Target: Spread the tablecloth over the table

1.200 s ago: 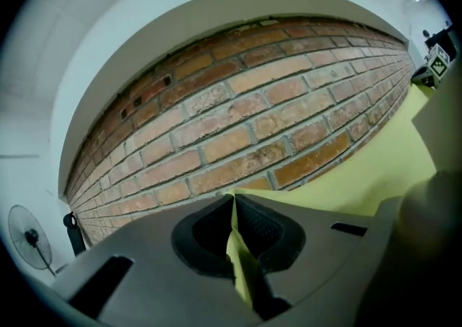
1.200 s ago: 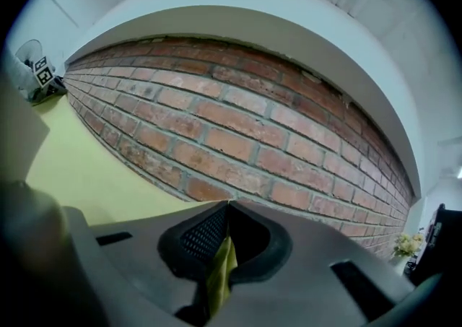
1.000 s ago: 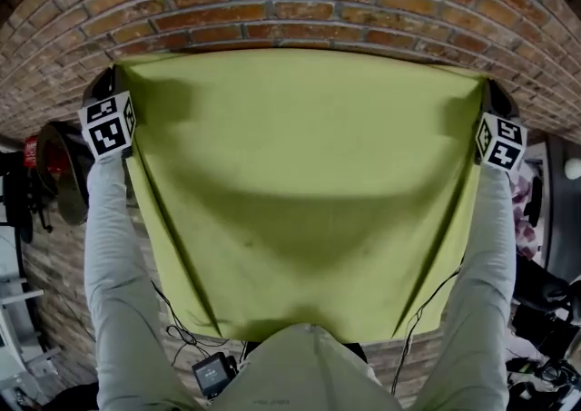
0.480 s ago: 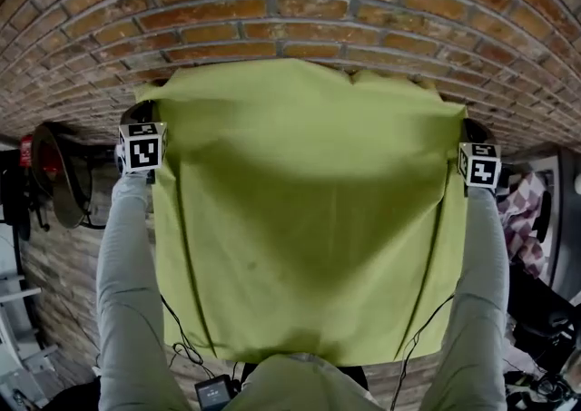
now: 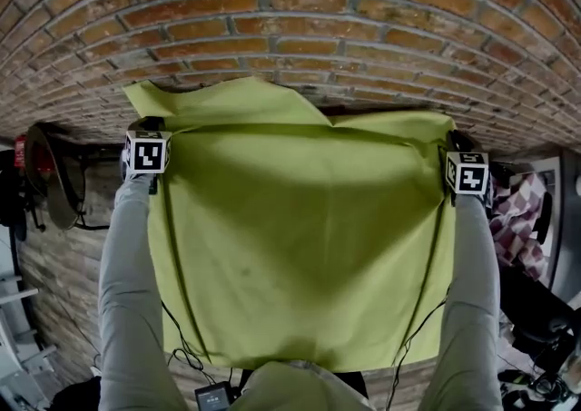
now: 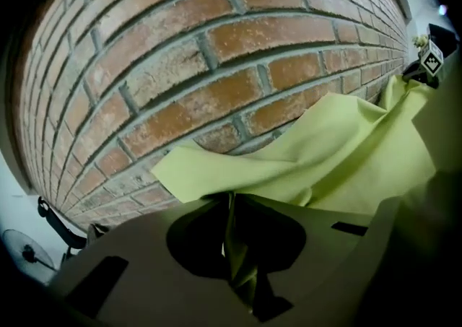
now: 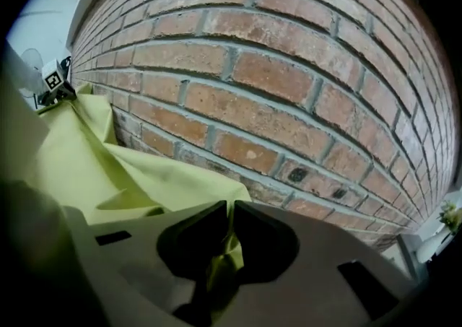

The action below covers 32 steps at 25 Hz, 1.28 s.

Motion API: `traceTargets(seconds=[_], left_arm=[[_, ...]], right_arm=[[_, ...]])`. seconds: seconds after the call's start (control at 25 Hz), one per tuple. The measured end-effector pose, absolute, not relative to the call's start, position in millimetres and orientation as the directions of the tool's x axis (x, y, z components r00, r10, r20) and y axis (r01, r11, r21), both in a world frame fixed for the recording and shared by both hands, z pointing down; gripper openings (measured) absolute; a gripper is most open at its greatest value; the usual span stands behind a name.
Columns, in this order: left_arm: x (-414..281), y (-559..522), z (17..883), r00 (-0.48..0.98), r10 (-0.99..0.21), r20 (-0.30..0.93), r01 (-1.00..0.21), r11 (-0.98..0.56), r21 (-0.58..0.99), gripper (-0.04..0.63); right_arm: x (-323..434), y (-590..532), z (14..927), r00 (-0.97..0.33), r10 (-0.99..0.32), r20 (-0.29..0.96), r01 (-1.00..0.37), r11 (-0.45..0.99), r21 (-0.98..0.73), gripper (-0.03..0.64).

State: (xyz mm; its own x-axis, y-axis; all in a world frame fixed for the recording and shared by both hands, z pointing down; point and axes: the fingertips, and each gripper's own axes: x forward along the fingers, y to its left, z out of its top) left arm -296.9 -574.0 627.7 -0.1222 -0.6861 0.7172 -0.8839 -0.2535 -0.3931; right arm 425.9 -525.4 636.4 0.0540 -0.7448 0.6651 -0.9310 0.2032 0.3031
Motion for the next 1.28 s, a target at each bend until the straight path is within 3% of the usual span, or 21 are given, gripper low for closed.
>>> traceTargets(seconds=[0.2,0.28,0.4,0.76,1.28], left_arm=[[-304.8,-560.8,638.3,-0.138,-0.655,0.743,-0.902,-0.227,-0.367,0.033],[-308.1,-559.9,632.7,-0.150,-0.661,0.735,-0.905,-0.208,-0.371,0.105],[-311.1,-554.9,623.7,-0.147,-0.673,0.725,-0.920,-0.176,-0.349,0.140],[-313.6,-516.6,580.2,-0.106,-0.713,0.693,-0.949,-0.134,-0.284,0.140],[-239.3,-379.2,487.3,0.047,-0.798,0.601,-0.959,-0.204,-0.196,0.140]], right_arm=[[422.9,-513.6,638.1,0.011,-0.735,0.678,-0.950,0.204,0.237,0.051],[427.0,-508.2,634.1,0.006,-0.745,0.667,-0.962,0.178,0.207,0.085],[432.5,-497.0,625.6,0.009,-0.759,0.651,-0.971,0.149,0.187,0.089],[417.9,-452.2,581.3,-0.026,-0.799,0.601,-0.971,0.162,0.173,0.091],[378.3,-311.0,500.1,-0.114,-0.843,0.525,-0.970,0.209,0.125,0.091]])
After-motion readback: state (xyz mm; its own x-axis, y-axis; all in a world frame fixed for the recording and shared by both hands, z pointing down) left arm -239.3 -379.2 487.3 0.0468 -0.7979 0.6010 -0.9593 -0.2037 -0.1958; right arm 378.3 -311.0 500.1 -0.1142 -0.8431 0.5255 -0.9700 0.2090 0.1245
